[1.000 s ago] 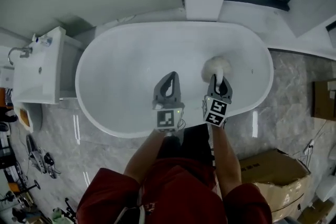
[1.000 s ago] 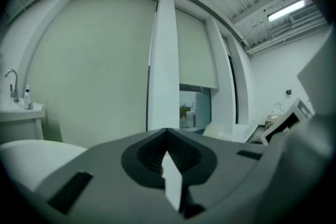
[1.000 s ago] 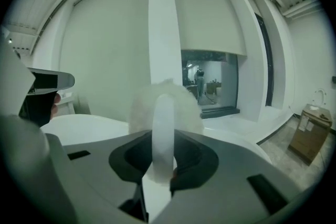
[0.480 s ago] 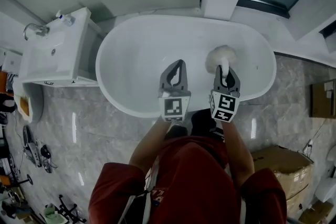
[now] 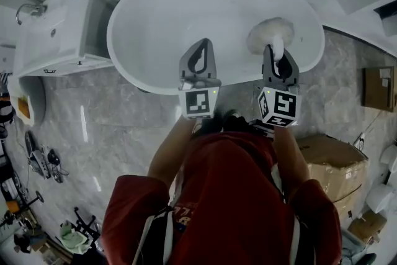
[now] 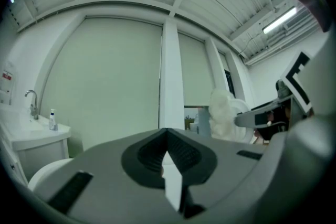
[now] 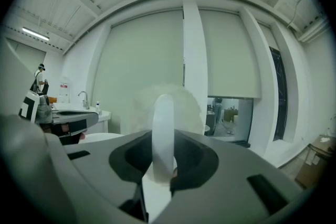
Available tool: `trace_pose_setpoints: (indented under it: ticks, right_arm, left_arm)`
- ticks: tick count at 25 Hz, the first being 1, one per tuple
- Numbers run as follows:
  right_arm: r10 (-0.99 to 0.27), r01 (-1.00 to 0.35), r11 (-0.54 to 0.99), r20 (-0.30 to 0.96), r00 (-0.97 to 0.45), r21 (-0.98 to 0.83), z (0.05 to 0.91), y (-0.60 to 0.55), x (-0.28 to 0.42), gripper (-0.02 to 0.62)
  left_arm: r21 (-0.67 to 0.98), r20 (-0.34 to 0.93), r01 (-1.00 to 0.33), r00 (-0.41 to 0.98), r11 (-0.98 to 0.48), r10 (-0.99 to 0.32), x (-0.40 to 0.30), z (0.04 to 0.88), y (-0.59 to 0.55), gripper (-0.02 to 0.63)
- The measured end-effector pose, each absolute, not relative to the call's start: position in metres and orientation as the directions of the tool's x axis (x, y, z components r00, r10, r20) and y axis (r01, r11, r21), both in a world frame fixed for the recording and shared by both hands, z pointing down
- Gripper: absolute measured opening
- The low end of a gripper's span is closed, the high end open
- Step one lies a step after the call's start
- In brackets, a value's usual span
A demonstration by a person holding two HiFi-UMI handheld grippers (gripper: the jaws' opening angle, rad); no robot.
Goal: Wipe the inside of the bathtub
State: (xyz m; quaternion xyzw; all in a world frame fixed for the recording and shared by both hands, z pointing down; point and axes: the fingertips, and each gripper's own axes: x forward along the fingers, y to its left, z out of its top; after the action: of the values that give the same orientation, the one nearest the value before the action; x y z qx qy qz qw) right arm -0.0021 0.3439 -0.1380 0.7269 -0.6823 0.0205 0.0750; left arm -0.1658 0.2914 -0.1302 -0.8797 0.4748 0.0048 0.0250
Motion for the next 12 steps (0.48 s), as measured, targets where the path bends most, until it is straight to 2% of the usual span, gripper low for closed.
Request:
trace_pose_setpoints:
  ticks: [7,12]
  right_arm:
    - [-0.996,-0.999,-0.013,0.083,0.017,0.046,-0.159,0.372,0.007,0.094]
    - [-0.999,-0.996,-0.002,0.051,0.007,0.093,-0.168,0.403,0.024,0.094]
  left_arm:
    - [-0.066,-0.080,-0.851,0.525,-0.522,-0.847,-0.161,-0.156,0.321,0.014]
    - [-0.081,-0.052,-0.865,0.501,-0.496,-0.864,-0.152,-0.158,0.349,0.014]
